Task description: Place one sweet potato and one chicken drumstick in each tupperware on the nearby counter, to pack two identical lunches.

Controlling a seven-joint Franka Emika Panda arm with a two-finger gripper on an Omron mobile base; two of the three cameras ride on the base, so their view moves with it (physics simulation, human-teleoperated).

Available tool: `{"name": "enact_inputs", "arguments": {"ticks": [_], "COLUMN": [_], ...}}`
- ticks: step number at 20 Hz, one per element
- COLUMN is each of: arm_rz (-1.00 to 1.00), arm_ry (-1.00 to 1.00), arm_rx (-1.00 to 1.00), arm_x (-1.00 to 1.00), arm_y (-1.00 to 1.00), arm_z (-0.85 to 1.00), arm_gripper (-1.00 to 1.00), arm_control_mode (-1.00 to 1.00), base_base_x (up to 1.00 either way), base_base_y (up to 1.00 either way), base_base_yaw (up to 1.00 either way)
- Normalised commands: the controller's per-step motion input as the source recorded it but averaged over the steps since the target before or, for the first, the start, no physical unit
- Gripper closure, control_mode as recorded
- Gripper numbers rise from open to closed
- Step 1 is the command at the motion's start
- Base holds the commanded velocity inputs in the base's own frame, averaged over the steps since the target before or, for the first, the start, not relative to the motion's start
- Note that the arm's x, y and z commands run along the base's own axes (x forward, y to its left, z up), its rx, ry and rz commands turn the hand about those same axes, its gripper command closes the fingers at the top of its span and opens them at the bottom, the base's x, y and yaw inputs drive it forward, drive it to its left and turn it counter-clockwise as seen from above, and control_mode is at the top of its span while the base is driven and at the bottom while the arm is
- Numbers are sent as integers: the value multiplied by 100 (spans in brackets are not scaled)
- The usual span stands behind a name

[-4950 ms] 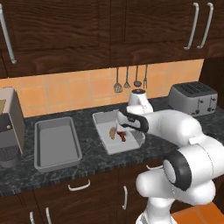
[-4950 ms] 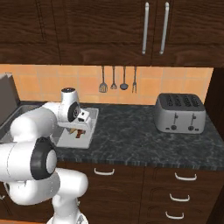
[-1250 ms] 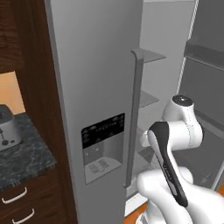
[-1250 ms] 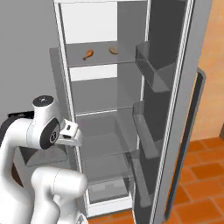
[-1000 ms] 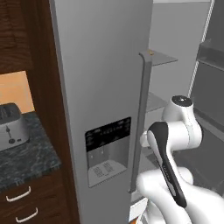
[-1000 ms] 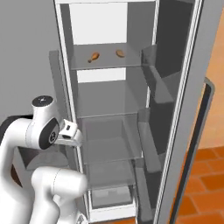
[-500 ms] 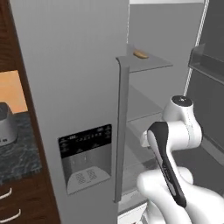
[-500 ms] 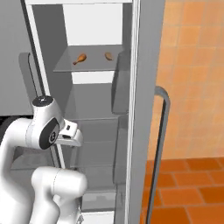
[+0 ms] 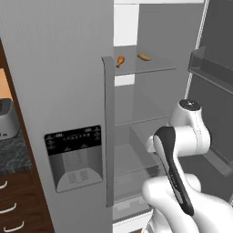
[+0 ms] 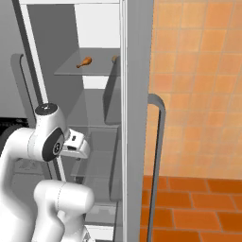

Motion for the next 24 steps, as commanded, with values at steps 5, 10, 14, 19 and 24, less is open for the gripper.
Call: {"name": "enact_inputs", "arguments": {"ticks": [5, 10, 14, 19, 24], "arm_rz": [0, 0, 16, 19, 17], "arm_ry": [0, 0, -65, -65, -43], "arm_rx": [0, 0, -12, -11, 0], "arm_x": [0, 0, 0, 32, 70], "arm_y": [0, 0, 12, 14, 21], "arm_z": [0, 0, 55, 87, 100], "arm_gripper": [-100, -100, -100, -100, -100], "arm_control_mode": [100, 100, -100, -100, -100], "base_base_x": [0, 0, 0, 0, 0], "base_base_y": [0, 0, 0, 0, 0], "base_base_yaw": [0, 0, 0, 0, 0]}}
